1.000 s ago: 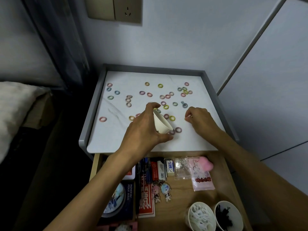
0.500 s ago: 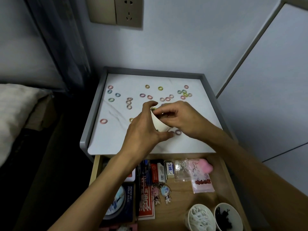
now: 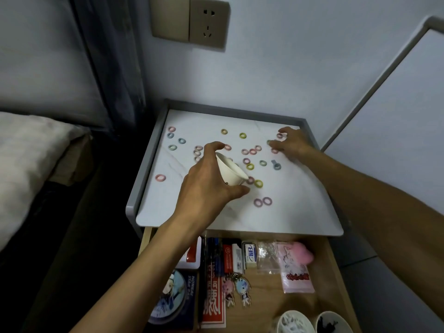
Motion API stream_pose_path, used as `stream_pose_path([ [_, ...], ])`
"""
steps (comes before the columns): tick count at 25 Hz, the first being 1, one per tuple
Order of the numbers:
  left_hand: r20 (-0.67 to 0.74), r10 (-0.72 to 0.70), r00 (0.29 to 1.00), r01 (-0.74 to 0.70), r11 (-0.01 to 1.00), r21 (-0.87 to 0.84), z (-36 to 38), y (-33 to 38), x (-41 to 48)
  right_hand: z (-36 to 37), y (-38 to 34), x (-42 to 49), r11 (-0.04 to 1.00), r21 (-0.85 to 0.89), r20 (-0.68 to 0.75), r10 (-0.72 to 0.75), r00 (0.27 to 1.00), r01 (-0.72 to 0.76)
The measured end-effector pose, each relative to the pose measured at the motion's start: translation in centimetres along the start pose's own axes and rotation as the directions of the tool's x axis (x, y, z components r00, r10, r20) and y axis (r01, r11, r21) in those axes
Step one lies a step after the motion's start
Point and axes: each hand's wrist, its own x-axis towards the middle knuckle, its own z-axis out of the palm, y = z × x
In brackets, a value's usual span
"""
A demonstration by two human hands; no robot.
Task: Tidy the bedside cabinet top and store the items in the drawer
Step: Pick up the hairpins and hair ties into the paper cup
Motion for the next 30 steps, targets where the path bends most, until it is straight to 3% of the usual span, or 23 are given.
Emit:
stream_pose_path([
  [6, -0.008, 0.003, 1.0, -0.003, 1.0, 0.005, -0.6, -0.2, 0.4, 1.3, -0.5, 0.4, 0.978, 0.116, -0.084, -0.162, 0.983, 0.171],
  [9, -0.012, 0.004, 1.0, -0.004, 1.0, 0.015, -0.6, -0.2, 0.4, 1.6, -0.9, -0.2, 0.97, 0.075, -0.09, -0.226, 0.97, 0.233],
  [14, -0.012, 0.015, 1.0, -0.015, 1.0, 0.025, -0.5, -0.1, 0.1, 1.3, -1.5, -1.1, 0.972, -0.046, 0.022, -0.229, 0.973, 0.229],
  [16, -0.012, 0.015, 1.0, -0.014, 1.0, 0.021, -0.5, -0.1, 0.0, 0.4, -2.1, -2.1, 0.973, 0.009, -0.017, -0.231, 0.973, 0.231],
  [19, -0.013, 0.013, 1.0, -0.013, 1.0, 0.016, -0.6, -0.1, 0.1, -2.0, -4.6, -5.4, 0.924, 0.238, -0.076, -0.288, 0.955, 0.298],
  [22, -0.01, 0.001, 1.0, -0.001, 1.0, 0.004, -0.6, 0.2, 0.1, -4.7, -8.4, -11.0, 0.819, 0.396, 0.0, -0.453, 0.892, 0.416],
  [24, -0.01, -0.002, 1.0, 0.002, 1.0, -0.014, -0.5, 0.3, 0.1, -4.9, -10.4, -14.8, 0.751, 0.473, 0.133, -0.577, 0.806, 0.46],
  [27, -0.007, 0.01, 1.0, -0.01, 0.999, -0.04, -0.4, 0.3, 0.0, -3.1, -11.4, -17.9, 0.735, 0.376, 0.279, -0.67, 0.687, 0.564],
  [29, -0.01, 0.017, 1.0, -0.017, 0.999, -0.035, -0.4, 0.3, -0.1, -2.5, -11.3, -18.4, 0.734, 0.325, 0.29, -0.677, 0.676, 0.596],
  [30, -0.015, 0.015, 1.0, -0.015, 0.999, -0.031, -0.5, 0.2, -0.1, -2.7, -11.2, -18.2, 0.727, 0.379, 0.261, -0.677, 0.688, 0.572],
])
